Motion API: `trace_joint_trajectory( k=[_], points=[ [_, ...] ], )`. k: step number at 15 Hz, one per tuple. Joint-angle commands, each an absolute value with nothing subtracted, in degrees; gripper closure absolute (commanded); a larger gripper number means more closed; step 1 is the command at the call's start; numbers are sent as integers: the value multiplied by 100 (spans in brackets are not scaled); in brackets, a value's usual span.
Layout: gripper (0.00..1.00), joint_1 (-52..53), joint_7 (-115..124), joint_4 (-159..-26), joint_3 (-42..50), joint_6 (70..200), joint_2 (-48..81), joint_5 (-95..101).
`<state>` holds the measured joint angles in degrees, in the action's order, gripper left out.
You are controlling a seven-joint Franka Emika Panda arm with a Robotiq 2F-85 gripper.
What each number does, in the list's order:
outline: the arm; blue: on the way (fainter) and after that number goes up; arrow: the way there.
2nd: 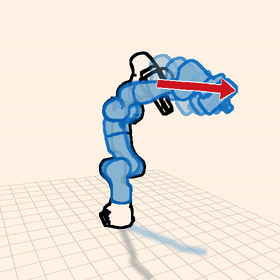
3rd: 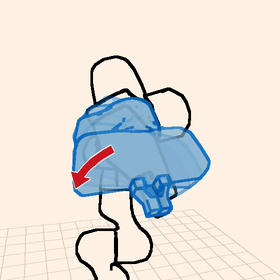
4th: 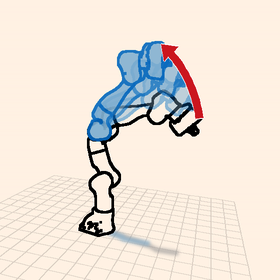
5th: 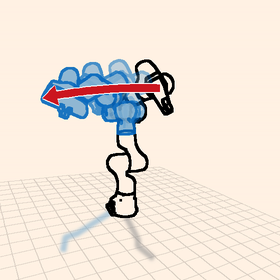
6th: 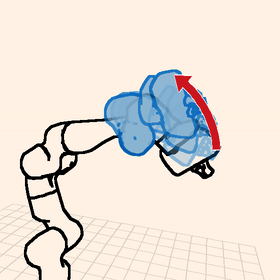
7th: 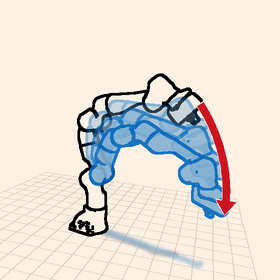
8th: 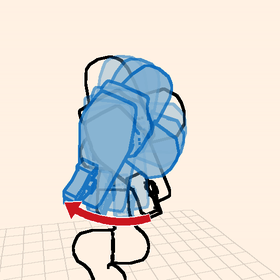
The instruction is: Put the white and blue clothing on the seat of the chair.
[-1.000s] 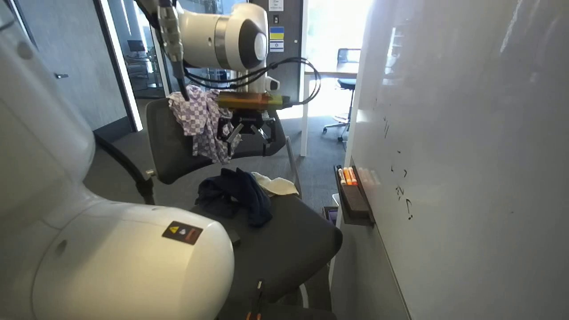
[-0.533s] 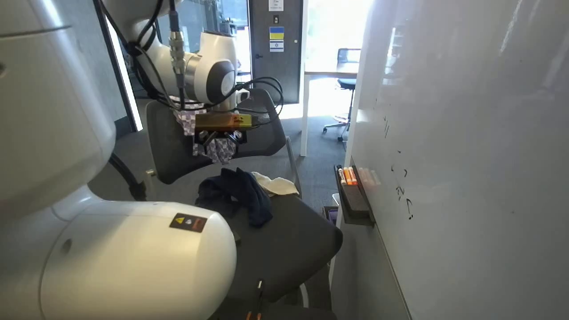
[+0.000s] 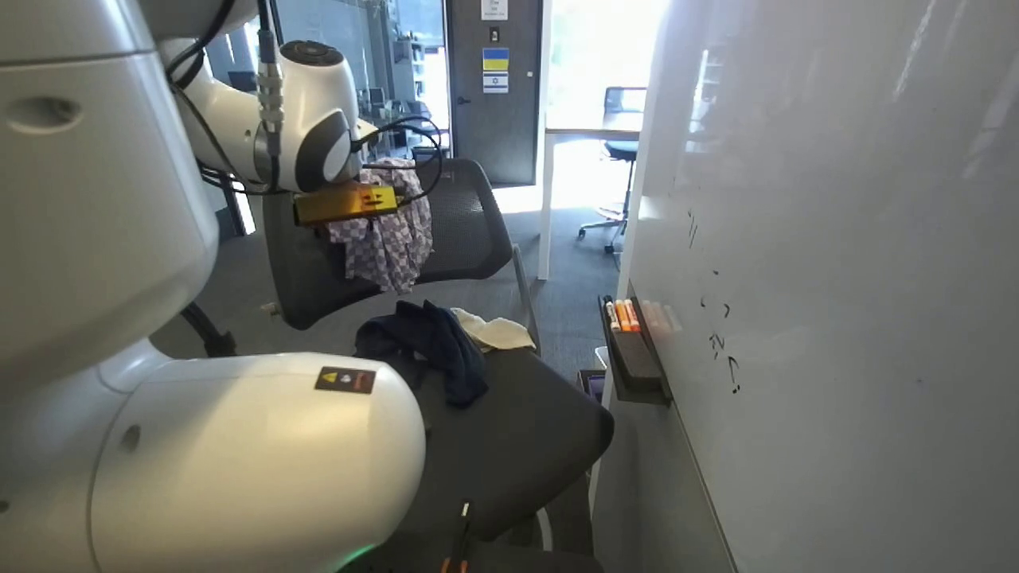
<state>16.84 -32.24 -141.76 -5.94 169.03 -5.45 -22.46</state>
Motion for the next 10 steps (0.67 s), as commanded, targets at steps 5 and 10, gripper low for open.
trace_joint_trajectory(
  k=[5,10],
  points=[
    [0,2523,-6492,-13350,-179,17200,-168,-5245],
    [0,2540,-8590,-13133,-100,17071,-143,-6585]
  ],
)
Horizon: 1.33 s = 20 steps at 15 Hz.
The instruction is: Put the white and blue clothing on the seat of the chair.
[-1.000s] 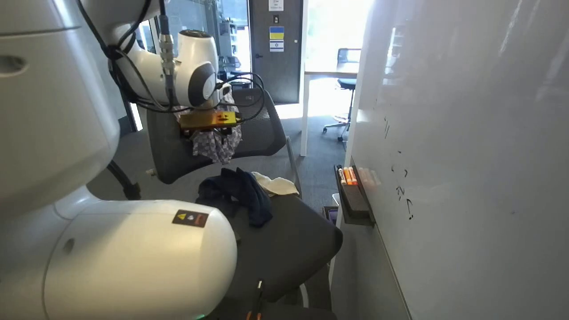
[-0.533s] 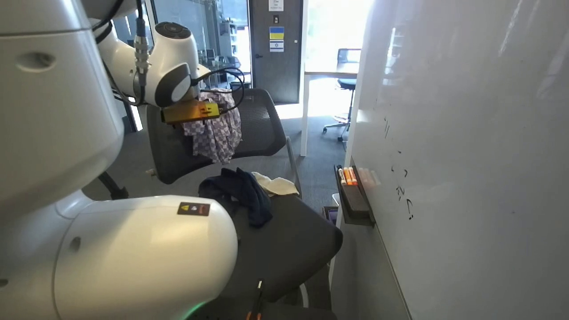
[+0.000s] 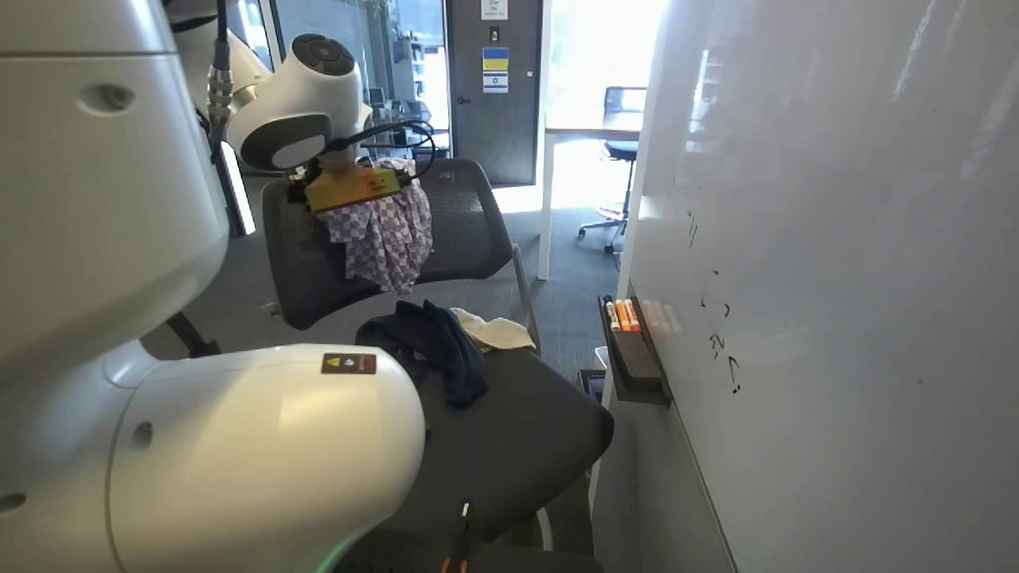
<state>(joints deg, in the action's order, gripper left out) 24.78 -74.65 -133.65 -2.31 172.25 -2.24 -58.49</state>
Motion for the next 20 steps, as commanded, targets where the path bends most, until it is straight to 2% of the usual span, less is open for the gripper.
trace_joint_trajectory(
  k=[1,16,17,18,20],
  points=[
    [0,2510,-8989,-13108,-79,16986,-119,-6932],
    [0,2201,-15278,-12742,389,15197,563,-13301],
    [25,2205,-15527,-12795,412,15088,625,-13414],
    [25,2208,-15777,-12831,432,15010,693,-13529],
    [41,2209,-16110,-12917,457,14848,775,-13741]
  ],
)
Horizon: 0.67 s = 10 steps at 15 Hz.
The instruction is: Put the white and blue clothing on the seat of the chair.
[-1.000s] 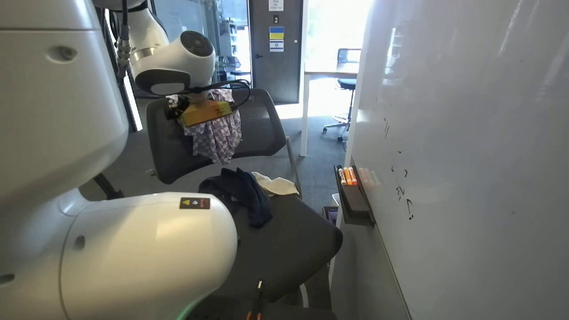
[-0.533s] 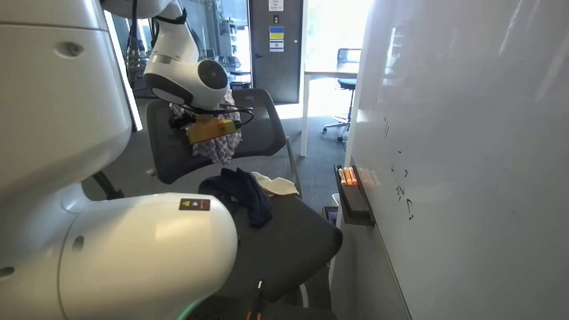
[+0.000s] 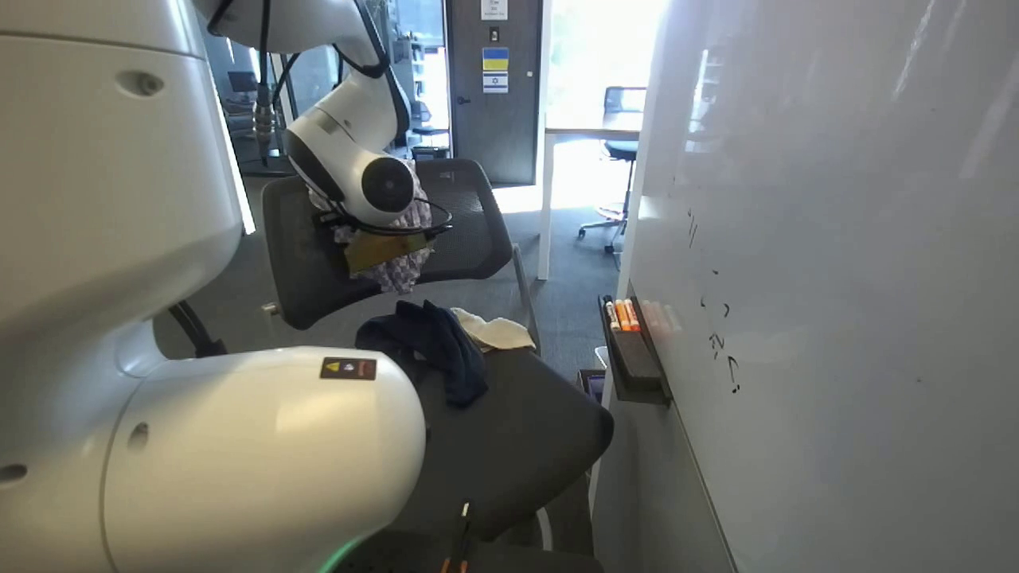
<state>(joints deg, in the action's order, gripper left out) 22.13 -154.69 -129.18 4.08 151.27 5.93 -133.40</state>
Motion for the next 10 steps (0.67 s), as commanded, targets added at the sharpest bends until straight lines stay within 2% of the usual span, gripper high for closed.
trace_joint_trajectory(
  k=[1,7,10],
  points=[
    [51,2393,-15608,-12807,723,14882,747,-13285],
    [95,2421,-15723,-13005,720,15029,674,-13337],
    [100,1868,-15604,-13074,148,15237,641,-13429]
  ],
)
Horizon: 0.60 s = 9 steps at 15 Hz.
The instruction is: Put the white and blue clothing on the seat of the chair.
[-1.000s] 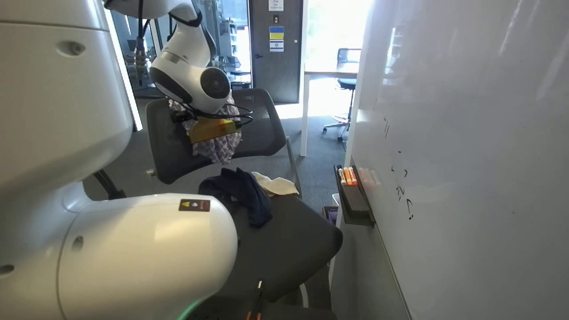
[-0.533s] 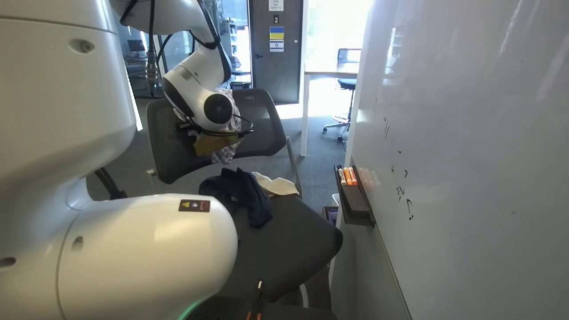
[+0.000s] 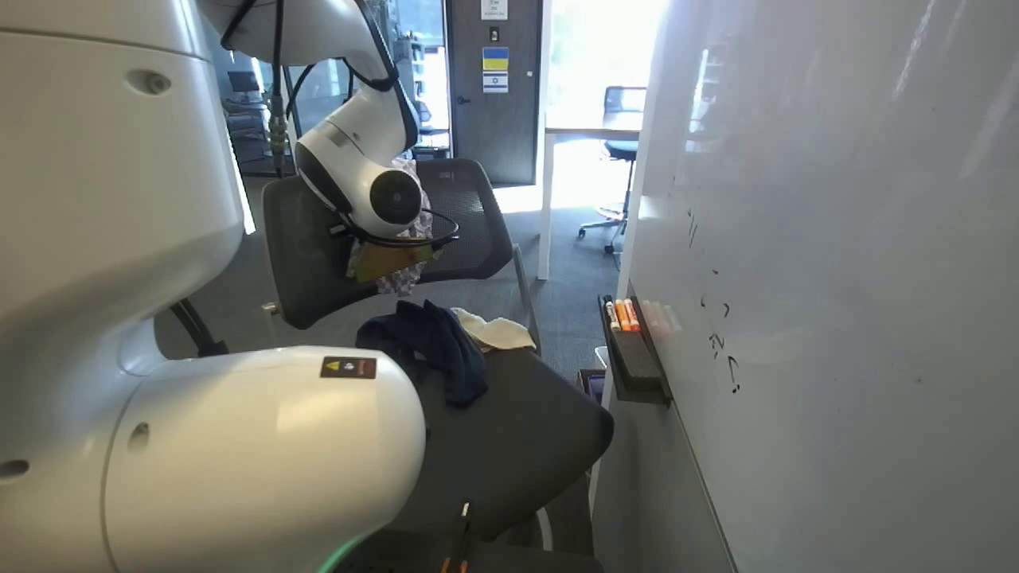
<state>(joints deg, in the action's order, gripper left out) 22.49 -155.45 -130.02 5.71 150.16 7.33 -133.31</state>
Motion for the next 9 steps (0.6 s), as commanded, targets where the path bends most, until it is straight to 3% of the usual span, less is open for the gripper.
trace_joint_trajectory(
  k=[1,9],
  points=[
    [100,1771,-15504,-13081,78,15331,584,-13403],
    [99,1602,-14611,-12946,197,16644,-391,-12942]
  ],
)
